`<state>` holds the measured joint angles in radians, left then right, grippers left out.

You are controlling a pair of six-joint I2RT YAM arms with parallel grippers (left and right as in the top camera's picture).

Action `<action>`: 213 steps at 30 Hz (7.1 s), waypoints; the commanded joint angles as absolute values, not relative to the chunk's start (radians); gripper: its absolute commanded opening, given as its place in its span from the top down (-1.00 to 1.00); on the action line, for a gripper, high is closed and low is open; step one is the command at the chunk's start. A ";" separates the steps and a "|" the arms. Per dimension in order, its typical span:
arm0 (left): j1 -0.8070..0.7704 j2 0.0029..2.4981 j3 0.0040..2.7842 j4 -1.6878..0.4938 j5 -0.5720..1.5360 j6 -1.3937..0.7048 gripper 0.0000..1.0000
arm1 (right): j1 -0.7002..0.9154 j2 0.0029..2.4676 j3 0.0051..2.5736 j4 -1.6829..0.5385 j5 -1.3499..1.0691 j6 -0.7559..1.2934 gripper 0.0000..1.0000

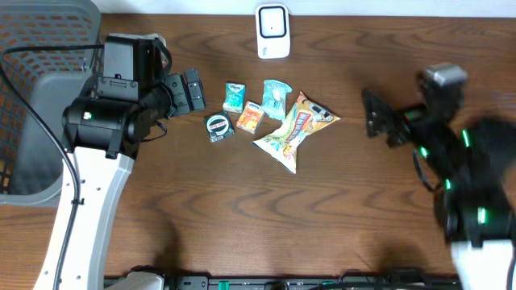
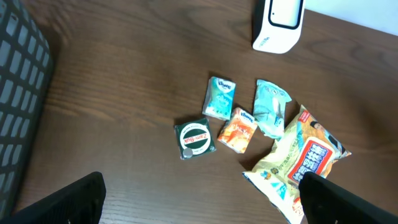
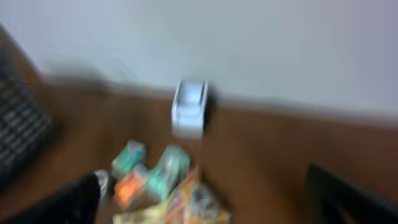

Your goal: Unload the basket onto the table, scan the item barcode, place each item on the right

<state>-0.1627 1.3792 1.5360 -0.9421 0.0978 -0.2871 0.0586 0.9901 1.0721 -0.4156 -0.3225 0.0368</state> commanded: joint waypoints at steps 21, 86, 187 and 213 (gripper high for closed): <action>-0.161 1.378 1.544 -0.945 0.085 -0.281 -0.96 | 0.065 1.840 1.333 -0.946 -0.717 0.187 -0.99; -0.161 1.378 1.544 -0.945 0.085 -0.281 -0.95 | 0.165 1.696 1.392 -0.609 -0.110 0.225 0.97; -0.161 1.378 1.543 -0.945 0.085 -0.281 -0.95 | 0.266 1.916 1.481 -0.935 0.017 0.100 0.98; -0.161 1.378 1.543 -0.945 0.085 -0.281 -0.96 | 0.256 1.917 1.535 -0.986 -0.112 0.047 0.98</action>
<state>-0.1627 1.3792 1.5360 -0.9421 0.0975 -0.2871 0.2508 1.9175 1.6009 -1.0012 -0.0238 0.0589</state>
